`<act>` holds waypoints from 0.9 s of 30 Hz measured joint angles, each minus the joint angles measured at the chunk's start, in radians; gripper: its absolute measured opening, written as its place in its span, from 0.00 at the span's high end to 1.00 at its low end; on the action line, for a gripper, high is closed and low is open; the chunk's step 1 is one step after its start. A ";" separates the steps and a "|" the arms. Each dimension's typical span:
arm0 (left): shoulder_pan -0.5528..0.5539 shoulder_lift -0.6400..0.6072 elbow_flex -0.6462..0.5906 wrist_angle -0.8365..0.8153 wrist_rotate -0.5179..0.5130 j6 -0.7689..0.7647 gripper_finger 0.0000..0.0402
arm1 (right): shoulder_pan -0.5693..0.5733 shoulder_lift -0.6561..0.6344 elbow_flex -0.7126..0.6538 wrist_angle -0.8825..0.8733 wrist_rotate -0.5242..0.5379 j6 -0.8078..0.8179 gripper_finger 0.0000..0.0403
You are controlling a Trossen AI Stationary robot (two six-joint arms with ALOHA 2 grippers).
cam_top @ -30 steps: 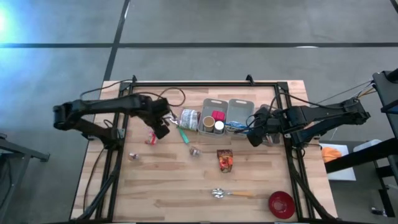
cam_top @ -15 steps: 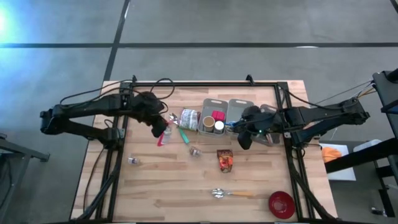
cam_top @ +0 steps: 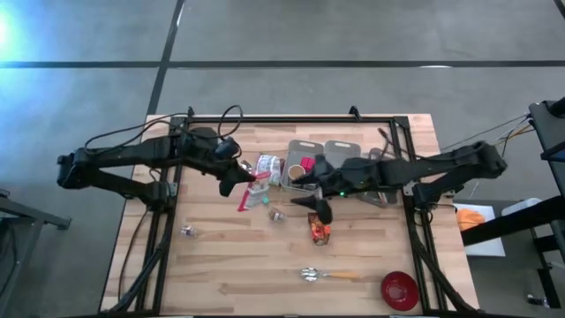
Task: Pick & Place Food Item
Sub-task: Put the red noodle pack into the right gray bin
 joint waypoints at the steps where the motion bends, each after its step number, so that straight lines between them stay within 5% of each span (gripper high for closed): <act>1: -0.006 0.000 0.000 0.022 0.008 -0.010 1.00 | -0.009 0.025 0.013 0.000 -0.014 -0.006 0.28; 16: -0.074 0.001 0.000 0.143 0.005 -0.084 1.00 | -0.056 0.269 0.317 -0.062 -0.138 -0.122 0.28; 27: -0.087 0.018 -0.001 0.190 0.007 -0.085 1.00 | -0.060 0.322 0.396 -0.087 -0.189 -0.144 0.28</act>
